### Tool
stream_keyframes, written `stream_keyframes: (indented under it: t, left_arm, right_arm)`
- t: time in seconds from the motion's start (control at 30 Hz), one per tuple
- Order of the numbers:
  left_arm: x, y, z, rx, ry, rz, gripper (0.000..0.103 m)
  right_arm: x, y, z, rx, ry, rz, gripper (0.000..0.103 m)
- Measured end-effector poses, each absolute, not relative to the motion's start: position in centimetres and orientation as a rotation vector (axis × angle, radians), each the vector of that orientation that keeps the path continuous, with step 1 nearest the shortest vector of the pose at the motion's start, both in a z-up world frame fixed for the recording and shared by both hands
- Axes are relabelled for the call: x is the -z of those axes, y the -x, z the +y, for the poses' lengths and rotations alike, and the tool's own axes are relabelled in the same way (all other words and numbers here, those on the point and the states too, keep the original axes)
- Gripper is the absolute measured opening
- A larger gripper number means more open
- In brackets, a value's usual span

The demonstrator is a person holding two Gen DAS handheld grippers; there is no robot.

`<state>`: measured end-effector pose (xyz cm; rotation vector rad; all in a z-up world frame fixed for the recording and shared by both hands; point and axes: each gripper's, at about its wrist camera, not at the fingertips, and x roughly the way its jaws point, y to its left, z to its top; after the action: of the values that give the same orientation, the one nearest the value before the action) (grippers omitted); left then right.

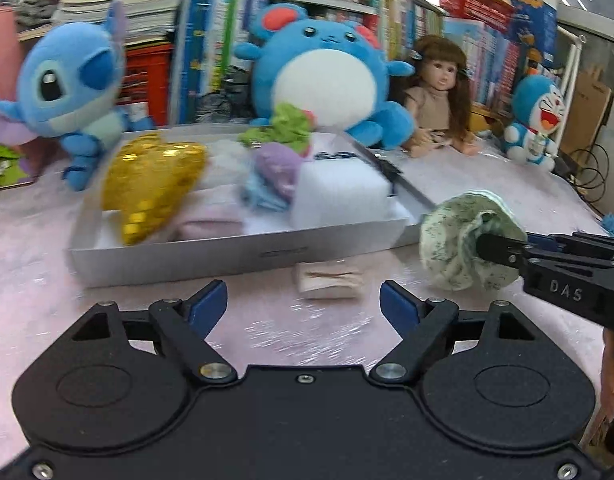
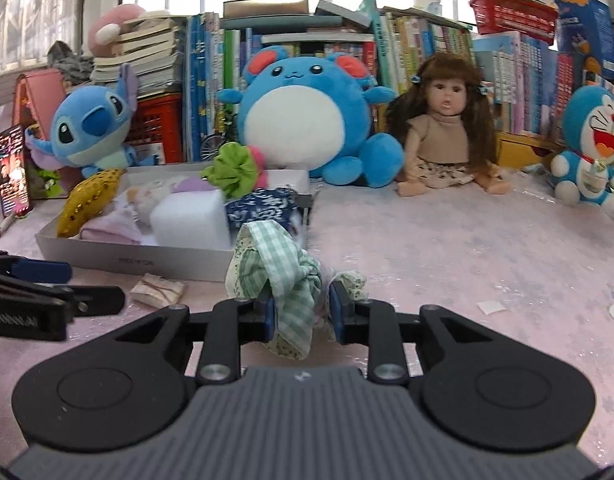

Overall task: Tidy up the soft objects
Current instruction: 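Grasp the beige packet from the table with the left tool while the right tool grasps the green gingham cloth, then carry the packet with the left tool while the right tool carries the gingham cloth into the box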

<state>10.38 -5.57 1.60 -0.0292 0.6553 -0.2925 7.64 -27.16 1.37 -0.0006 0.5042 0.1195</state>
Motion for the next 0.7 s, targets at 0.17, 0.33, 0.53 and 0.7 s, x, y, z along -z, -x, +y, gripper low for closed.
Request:
stream_keyframes:
  t: [0.17,0.33,0.53,0.7]
  left_arm:
    - [-1.2,-11.6,-7.8,0.28,0.031,0.671,0.079]
    - [-0.6,-12.6,-8.7,0.26,0.018,0.69,0.069]
    - [0.0,-13.0,-9.1,0.249,-0.009,0.706,0.052]
    - [0.1,-12.5,-9.1,0.258,-0.023,0.689,0.042]
  right_arm:
    - [-1.1,-7.5,-27.8,-0.105,-0.017,0.499,0.033]
    - [-1.0,-7.4,-28.1,-0.096,-0.024,0.488,0.034]
    - [-0.8,-7.4,-28.3,-0.093,-0.041,0.493,0.035]
    - [-0.5,-7.4,-28.0,-0.099,-0.039,0.499,0.036]
